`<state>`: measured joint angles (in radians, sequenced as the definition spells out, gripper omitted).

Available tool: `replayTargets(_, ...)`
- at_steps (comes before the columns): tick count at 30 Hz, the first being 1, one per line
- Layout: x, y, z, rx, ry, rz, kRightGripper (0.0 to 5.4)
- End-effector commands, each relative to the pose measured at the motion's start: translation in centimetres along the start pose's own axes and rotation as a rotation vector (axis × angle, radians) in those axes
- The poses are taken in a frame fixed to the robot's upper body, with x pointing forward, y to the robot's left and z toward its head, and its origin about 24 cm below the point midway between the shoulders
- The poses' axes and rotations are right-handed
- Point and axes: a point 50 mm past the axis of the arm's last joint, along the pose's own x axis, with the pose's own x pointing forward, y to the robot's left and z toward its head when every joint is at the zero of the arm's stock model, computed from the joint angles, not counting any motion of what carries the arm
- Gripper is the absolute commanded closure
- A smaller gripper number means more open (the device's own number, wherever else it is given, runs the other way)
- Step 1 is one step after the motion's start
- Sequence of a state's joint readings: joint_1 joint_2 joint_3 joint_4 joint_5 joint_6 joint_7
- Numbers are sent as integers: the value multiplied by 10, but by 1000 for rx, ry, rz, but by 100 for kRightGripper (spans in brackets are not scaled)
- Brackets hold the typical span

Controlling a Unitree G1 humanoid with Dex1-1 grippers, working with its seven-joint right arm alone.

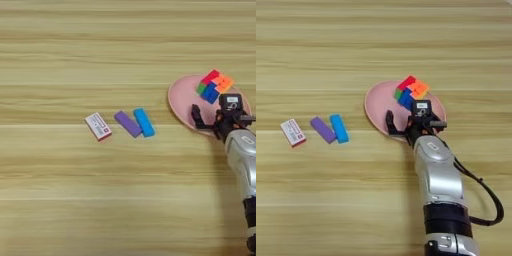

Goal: Move the objects on the table

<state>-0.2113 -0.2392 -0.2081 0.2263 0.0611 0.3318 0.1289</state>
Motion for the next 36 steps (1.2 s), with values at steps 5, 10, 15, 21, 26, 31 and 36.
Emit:
replayTargets(5,-3,-3,24,-113,-101,10,2)
replayTargets(10,-15,2,29,-139,-114,45,2)
replayTargets(15,-26,12,30,-106,-93,117,2)
replayTargets(21,-36,20,17,-21,-15,202,2)
replayTargets(26,-37,16,12,-12,13,190,2)
replayTargets(31,-41,19,10,3,26,220,2)
replayTargets(36,-51,24,12,11,33,265,2)
